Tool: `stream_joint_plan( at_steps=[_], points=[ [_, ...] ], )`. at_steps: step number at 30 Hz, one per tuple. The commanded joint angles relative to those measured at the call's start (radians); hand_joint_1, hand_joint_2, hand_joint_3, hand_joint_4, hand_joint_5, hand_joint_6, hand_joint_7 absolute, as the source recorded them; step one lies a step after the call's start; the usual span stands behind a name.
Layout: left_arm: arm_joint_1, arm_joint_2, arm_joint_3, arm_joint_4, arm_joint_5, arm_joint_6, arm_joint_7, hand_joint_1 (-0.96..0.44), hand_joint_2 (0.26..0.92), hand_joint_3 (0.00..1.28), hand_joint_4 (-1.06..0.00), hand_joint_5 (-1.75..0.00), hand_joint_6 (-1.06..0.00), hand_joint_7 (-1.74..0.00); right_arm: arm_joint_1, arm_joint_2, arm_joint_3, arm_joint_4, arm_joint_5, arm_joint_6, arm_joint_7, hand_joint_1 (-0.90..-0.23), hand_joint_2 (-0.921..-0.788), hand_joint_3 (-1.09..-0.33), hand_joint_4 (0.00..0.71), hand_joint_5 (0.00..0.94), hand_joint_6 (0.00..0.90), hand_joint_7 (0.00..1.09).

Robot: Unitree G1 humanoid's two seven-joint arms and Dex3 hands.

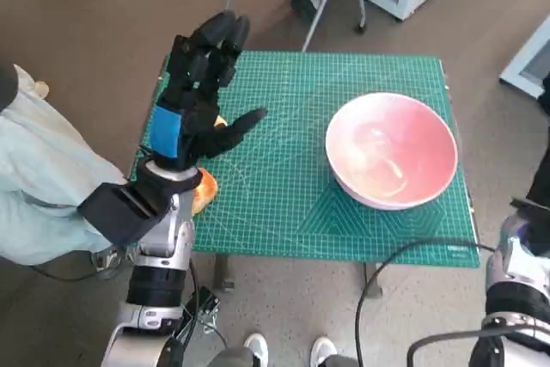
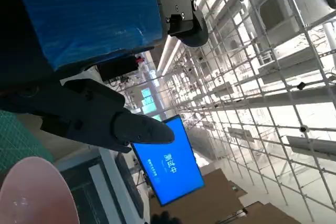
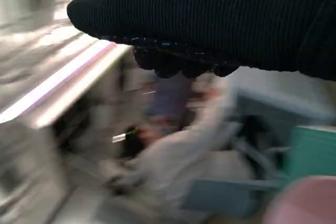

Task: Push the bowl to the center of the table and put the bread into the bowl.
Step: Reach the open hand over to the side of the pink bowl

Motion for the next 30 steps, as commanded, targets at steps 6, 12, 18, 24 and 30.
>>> stream_joint_plan(
  at_steps=[6,12,18,24,30],
  points=[
    [-0.002,0.007,0.014,0.012,-0.020,-0.016,-0.007,-0.42,0.921,0.14,-0.28,-0.03,-0.09,-0.59,0.011,0.084,-0.024,0.086,0.051,0.159,0.014,-0.476,-0.921,-0.818,0.303,0.001,0.078,0.62],
    [0.005,0.017,0.019,0.006,-0.016,-0.016,-0.009,-0.43,0.921,0.14,-0.28,-0.03,-0.09,-0.56,-0.001,0.123,-0.014,0.111,0.038,0.231,-0.013,-0.473,-0.921,-0.817,0.310,0.004,0.096,0.59],
    [0.016,0.033,0.025,0.000,-0.018,-0.017,-0.014,-0.45,0.921,0.14,-0.28,-0.02,-0.11,-0.51,-0.023,0.162,0.000,0.125,0.027,0.301,-0.031,-0.471,-0.921,-0.823,0.321,0.009,0.115,0.59],
    [0.038,0.047,0.033,-0.023,-0.022,-0.013,-0.015,-0.45,0.921,0.14,-0.29,-0.01,-0.15,-0.42,-0.056,0.194,0.002,0.134,0.032,0.359,-0.031,-0.476,-0.921,-0.824,0.332,0.012,0.140,0.59],
    [0.063,0.064,0.044,-0.048,-0.029,-0.010,-0.017,-0.47,0.921,0.13,-0.30,-0.01,-0.19,-0.35,-0.094,0.224,0.020,0.137,0.013,0.392,-0.055,-0.488,-0.921,-0.817,0.322,0.004,0.150,0.59]
  ],
)
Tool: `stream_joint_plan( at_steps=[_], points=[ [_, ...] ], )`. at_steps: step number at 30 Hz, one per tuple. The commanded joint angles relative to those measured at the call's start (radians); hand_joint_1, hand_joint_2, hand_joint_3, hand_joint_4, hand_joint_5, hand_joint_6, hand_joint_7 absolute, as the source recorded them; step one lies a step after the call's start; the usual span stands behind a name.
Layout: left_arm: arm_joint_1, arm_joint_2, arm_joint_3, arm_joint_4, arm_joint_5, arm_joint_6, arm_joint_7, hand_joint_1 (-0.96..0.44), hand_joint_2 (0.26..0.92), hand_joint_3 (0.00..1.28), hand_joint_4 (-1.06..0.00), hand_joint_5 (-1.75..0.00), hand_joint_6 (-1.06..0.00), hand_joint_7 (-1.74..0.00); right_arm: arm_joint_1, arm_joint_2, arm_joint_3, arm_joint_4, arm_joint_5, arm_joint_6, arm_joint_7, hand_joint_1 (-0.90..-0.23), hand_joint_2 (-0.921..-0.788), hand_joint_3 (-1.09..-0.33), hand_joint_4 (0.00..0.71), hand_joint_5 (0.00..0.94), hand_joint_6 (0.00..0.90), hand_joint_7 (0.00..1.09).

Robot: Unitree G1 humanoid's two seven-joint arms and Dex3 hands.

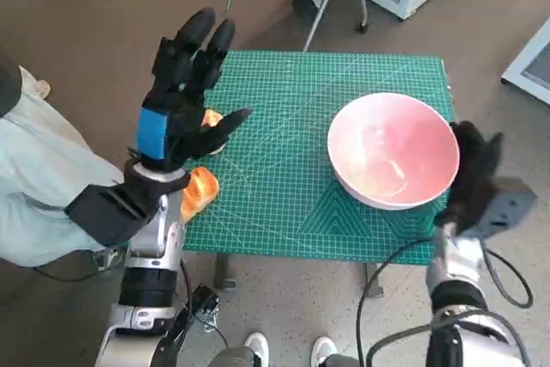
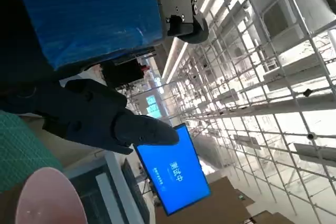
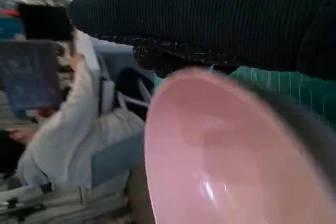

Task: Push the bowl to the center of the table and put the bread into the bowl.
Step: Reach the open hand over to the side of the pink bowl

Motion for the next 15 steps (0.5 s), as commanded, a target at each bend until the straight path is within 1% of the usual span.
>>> stream_joint_plan(
  at_steps=[1,4,6,8,11,15],
  points=[
    [0.027,0.022,0.014,-0.031,-0.011,-0.008,-0.004,-0.47,0.921,0.13,-0.30,-0.01,-0.21,-0.32,-0.023,0.031,0.019,0.018,-0.027,0.042,-0.026,-0.483,-0.921,-0.817,0.317,0.003,0.148,0.59],
    [0.038,0.032,0.019,-0.036,-0.010,-0.012,0.000,-0.47,0.921,0.13,-0.30,0.00,-0.22,-0.29,-0.043,0.045,0.043,0.020,-0.053,0.055,-0.047,-0.472,-0.921,-0.826,0.311,0.001,0.144,0.59],
    [0.045,0.036,0.022,-0.042,-0.007,-0.012,0.004,-0.48,0.921,0.13,-0.31,0.00,-0.23,-0.28,-0.056,0.053,0.051,0.021,-0.063,0.065,-0.048,-0.465,-0.921,-0.830,0.309,0.001,0.144,0.59],
    [0.054,0.039,0.025,-0.053,-0.005,-0.009,0.008,-0.48,0.921,0.13,-0.31,0.00,-0.23,-0.27,-0.069,0.061,0.055,0.022,-0.063,0.075,-0.043,-0.457,-0.921,-0.834,0.300,0.000,0.142,0.59],
    [0.073,0.046,0.030,-0.076,0.005,-0.006,0.017,-0.48,0.921,0.13,-0.30,0.00,-0.24,-0.26,-0.094,0.080,0.054,0.025,-0.058,0.090,-0.033,-0.448,-0.921,-0.841,0.288,0.001,0.124,0.63],
    [0.092,0.056,0.034,-0.102,0.013,0.003,0.028,-0.48,0.921,0.13,-0.30,0.00,-0.24,-0.24,-0.118,0.099,0.044,0.028,-0.049,0.110,-0.030,-0.469,-0.921,-0.829,0.291,0.005,0.096,0.69]
  ],
)
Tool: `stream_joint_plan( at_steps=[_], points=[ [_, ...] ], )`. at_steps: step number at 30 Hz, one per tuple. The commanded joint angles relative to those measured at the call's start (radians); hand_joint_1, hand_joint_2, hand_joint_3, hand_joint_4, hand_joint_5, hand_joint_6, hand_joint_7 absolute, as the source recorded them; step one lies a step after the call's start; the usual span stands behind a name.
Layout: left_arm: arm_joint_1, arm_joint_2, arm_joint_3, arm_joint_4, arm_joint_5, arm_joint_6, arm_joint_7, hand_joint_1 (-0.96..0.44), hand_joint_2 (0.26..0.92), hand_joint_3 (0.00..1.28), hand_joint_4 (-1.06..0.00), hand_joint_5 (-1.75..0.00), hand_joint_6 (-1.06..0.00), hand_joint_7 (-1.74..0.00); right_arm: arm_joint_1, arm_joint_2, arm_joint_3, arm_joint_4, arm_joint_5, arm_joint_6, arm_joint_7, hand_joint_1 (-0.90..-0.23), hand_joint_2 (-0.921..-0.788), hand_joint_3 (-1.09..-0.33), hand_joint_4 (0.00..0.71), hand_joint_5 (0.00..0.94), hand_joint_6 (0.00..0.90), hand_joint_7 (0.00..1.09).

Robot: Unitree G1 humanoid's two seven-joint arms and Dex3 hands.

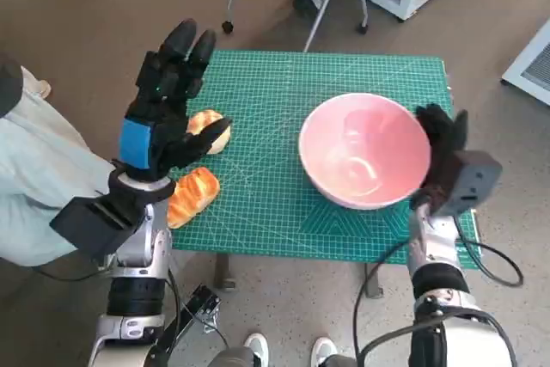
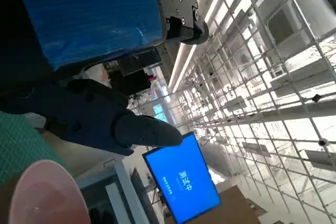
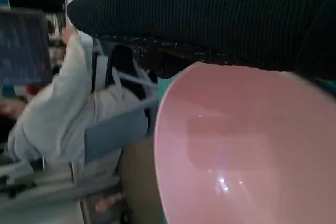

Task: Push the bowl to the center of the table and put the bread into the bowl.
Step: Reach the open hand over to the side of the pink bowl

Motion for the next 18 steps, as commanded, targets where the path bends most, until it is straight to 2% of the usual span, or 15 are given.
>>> stream_joint_plan(
  at_steps=[1,9,14,18],
  points=[
    [0.034,0.019,0.009,-0.043,0.014,0.005,0.017,-0.48,0.921,0.13,-0.30,0.00,-0.24,-0.24,-0.025,0.028,-0.012,0.021,0.008,0.044,0.006,-0.473,-0.921,-0.830,0.295,0.006,0.092,0.70],
    [0.078,0.038,0.016,-0.103,0.038,0.020,0.055,-0.48,0.921,0.14,-0.29,0.00,-0.24,-0.22,-0.074,0.070,-0.030,0.029,0.010,0.093,-0.032,-0.497,-0.921,-0.888,0.330,0.017,0.076,0.80],
    [0.102,0.048,0.022,-0.133,0.043,0.033,0.068,-0.48,0.921,0.15,-0.29,0.00,-0.25,-0.21,-0.099,0.098,-0.059,0.032,0.033,0.115,-0.018,-0.504,-0.921,-0.910,0.321,0.011,0.077,0.82],
    [0.120,0.053,0.024,-0.157,0.044,0.049,0.077,-0.48,0.921,0.15,-0.29,0.00,-0.25,-0.21,-0.111,0.107,-0.063,0.034,0.030,0.135,-0.017,-0.525,-0.921,-0.914,0.306,0.004,0.069,0.82]
  ],
)
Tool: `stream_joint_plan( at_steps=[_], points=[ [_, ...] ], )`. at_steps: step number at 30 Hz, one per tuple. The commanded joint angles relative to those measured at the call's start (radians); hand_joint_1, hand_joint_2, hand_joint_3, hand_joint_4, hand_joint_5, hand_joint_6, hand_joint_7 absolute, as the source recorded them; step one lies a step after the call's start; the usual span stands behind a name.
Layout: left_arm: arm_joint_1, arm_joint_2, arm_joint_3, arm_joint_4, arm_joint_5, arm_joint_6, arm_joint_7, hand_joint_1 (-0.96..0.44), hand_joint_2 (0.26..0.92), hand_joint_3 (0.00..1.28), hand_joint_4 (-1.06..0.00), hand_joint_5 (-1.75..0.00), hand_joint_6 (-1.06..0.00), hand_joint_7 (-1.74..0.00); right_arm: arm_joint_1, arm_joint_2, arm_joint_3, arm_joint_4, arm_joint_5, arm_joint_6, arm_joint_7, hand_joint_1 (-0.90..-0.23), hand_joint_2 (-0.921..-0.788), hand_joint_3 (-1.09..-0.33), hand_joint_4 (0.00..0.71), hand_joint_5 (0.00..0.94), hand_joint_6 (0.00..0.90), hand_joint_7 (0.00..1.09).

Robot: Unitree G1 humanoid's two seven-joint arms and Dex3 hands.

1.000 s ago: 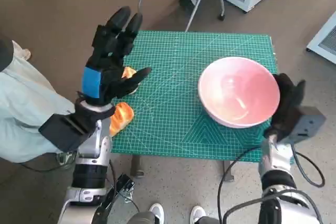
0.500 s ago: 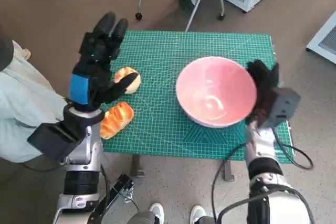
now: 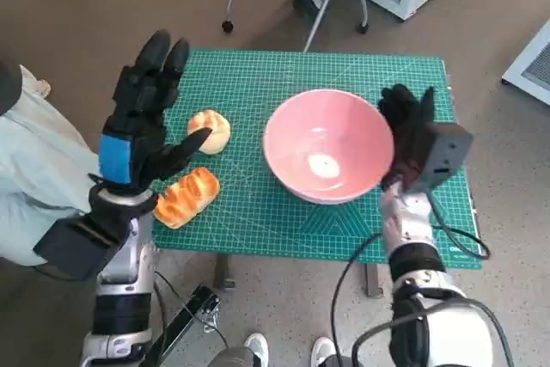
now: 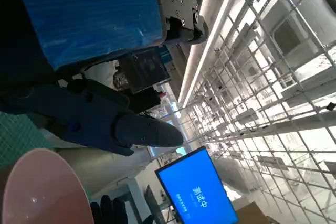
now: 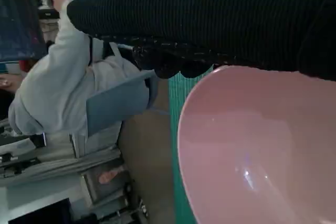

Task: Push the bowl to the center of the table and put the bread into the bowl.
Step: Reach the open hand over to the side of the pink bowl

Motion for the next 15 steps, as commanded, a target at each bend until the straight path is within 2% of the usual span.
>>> stream_joint_plan(
  at_steps=[1,7,9,13,15],
  points=[
    [0.028,0.018,0.010,-0.046,0.005,0.022,0.014,-0.47,0.921,0.16,-0.29,0.00,-0.25,-0.21,-0.009,0.018,-0.011,0.019,0.005,0.041,-0.001,-0.532,-0.921,-0.912,0.301,0.003,0.074,0.81],
    [0.074,0.041,0.016,-0.114,0.016,0.081,0.027,-0.47,0.921,0.16,-0.29,0.00,-0.25,-0.21,-0.016,0.009,-0.015,0.015,0.003,0.044,0.020,-0.547,-0.921,-0.906,0.278,0.000,0.079,0.78],
    [0.099,0.059,0.017,-0.151,0.040,0.119,0.038,-0.47,0.921,0.16,-0.29,0.00,-0.25,-0.21,-0.018,0.003,-0.008,0.012,-0.006,0.030,0.018,-0.545,-0.921,-0.910,0.270,0.000,0.069,0.79],
    [0.163,0.130,0.019,-0.257,0.154,0.249,0.056,-0.47,0.921,0.16,-0.28,0.00,-0.25,-0.20,-0.024,-0.011,0.014,0.000,-0.027,-0.018,0.020,-0.539,-0.921,-0.916,0.267,0.002,0.052,0.80],
    [0.198,0.165,0.019,-0.326,0.222,0.331,0.061,-0.48,0.921,0.16,-0.28,0.00,-0.25,-0.20,-0.027,-0.019,0.021,-0.008,-0.028,-0.053,0.032,-0.540,-0.921,-0.915,0.268,0.003,0.041,0.81]
  ],
)
